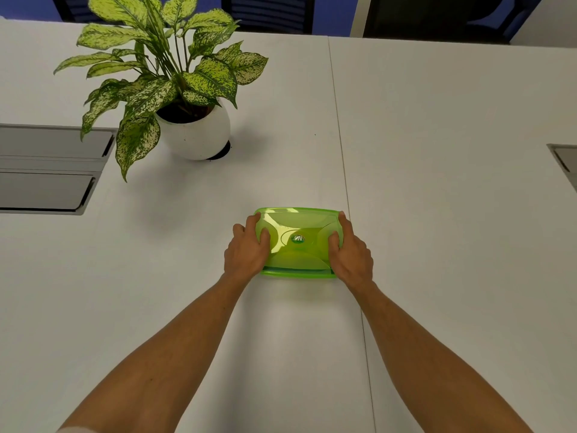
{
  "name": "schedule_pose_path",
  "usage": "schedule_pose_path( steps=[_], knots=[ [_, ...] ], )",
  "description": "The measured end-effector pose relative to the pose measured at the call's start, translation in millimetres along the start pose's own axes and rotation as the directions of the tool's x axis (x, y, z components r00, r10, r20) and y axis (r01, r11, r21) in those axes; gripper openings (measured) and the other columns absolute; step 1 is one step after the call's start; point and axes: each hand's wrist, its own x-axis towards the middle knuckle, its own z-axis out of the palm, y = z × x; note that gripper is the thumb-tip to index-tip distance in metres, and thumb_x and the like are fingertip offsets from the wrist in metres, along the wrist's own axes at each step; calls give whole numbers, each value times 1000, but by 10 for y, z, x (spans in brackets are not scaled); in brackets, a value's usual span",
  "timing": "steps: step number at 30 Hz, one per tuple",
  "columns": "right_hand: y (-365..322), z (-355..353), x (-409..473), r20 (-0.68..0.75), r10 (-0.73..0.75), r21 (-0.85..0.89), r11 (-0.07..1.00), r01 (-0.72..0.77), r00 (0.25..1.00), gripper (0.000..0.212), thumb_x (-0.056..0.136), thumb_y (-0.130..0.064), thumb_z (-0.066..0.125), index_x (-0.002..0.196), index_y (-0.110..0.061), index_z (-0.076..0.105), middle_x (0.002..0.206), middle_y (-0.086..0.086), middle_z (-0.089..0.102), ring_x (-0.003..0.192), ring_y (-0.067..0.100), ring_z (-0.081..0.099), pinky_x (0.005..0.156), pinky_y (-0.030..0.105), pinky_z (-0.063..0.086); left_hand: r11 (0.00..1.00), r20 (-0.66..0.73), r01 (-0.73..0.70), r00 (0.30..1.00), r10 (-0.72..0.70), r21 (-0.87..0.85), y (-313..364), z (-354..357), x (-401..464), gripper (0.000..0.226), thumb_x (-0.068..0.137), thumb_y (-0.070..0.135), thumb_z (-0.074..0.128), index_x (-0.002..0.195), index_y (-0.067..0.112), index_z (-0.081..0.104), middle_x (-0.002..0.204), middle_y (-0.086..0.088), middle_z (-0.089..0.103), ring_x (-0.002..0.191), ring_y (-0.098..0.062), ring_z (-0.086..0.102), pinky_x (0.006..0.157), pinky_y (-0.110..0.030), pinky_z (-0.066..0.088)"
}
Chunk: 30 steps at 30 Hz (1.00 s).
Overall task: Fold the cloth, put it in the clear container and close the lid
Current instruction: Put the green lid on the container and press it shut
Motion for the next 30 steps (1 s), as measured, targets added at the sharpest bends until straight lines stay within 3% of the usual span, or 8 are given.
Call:
schedule_pose_path(
  steps=[7, 14, 26, 30],
  knots=[
    [14, 7, 2, -9, 44, 73, 996, -43, 999, 49, 93, -53, 29, 141, -51, 20, 95, 16, 66, 89, 39, 61, 80, 44, 49, 998, -40, 8, 999, -11, -69, -31, 68, 15, 47, 96, 57, 32, 138, 37, 35, 119, -13, 55, 107, -40, 58, 87, -46, 44],
    [40, 39, 31, -20, 74, 110, 991, -71, 997, 50, 91, -58, 31, 140, -51, 27, 100, 19, 64, 96, 40, 60, 84, 44, 48, 994, -47, -16, 999, 12, -105, -69, 89, 37, 50, 95, 58, 33, 143, 43, 30, 115, -12, 60, 112, -36, 56, 88, -44, 44],
    [53, 92, 14, -52, 41, 107, 994, -36, 998, 50, 95, -57, 28, 144, -46, 25, 84, 14, 65, 83, 37, 62, 79, 46, 52, 977, -74, -59, 996, 45, -205, -96, 79, 53, 48, 99, 48, 37, 146, 37, 36, 135, -10, 59, 123, -34, 53, 102, -46, 42],
    [65, 107, 30, -59, -2, 70, 998, 7, 998, 49, 98, -53, 27, 146, -42, 26, 84, 14, 65, 82, 36, 62, 80, 46, 52, 968, -105, -50, 994, 24, -245, -88, 84, 49, 43, 101, 42, 36, 143, 37, 42, 133, -12, 61, 119, -35, 55, 101, -45, 42]
  ],
)
